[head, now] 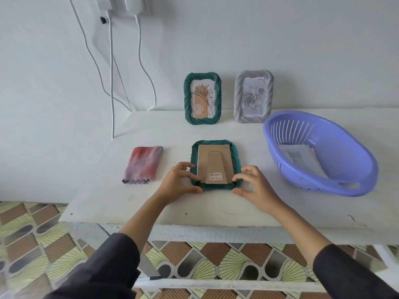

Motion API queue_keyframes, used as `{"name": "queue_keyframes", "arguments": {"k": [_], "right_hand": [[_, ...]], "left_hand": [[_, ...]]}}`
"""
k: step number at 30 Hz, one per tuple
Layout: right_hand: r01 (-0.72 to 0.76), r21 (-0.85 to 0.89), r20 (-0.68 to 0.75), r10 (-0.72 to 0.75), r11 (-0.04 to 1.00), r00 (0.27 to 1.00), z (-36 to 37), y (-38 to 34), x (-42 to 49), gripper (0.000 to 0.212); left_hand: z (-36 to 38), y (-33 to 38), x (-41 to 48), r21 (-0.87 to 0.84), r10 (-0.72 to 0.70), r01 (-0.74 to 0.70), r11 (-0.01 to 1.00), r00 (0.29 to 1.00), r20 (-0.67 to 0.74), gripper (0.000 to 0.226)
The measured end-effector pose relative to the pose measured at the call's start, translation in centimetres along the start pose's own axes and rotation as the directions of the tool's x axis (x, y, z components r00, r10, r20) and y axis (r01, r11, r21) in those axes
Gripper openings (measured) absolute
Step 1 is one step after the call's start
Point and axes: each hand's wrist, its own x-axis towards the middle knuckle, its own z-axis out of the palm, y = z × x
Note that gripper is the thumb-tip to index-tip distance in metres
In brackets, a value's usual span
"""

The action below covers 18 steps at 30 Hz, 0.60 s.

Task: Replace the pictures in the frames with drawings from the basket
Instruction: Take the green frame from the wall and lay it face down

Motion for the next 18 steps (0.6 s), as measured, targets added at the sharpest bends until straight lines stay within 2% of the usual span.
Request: {"name": "queue_keyframes", "arguments": {"k": [6, 18], "right_hand": [[-0.012, -0.015, 0.034, 0.013, 1.000, 0.999, -0.15, -0.05, 0.25, 0.024], [0.059, -0.050, -0.001, -0.059, 0.997, 0.998, 0.26, 0.75, 0.53, 0.013]], "left_hand": [[-0.13, 0.06, -0.02, 0.028, 0.023, -0.024, 0.999, 0.999, 0.042, 0.025], [-0.28, -0.22, 0.45, 0.056, 0.052, -0.059, 0.997, 0.991, 0.122, 0.025]]}}
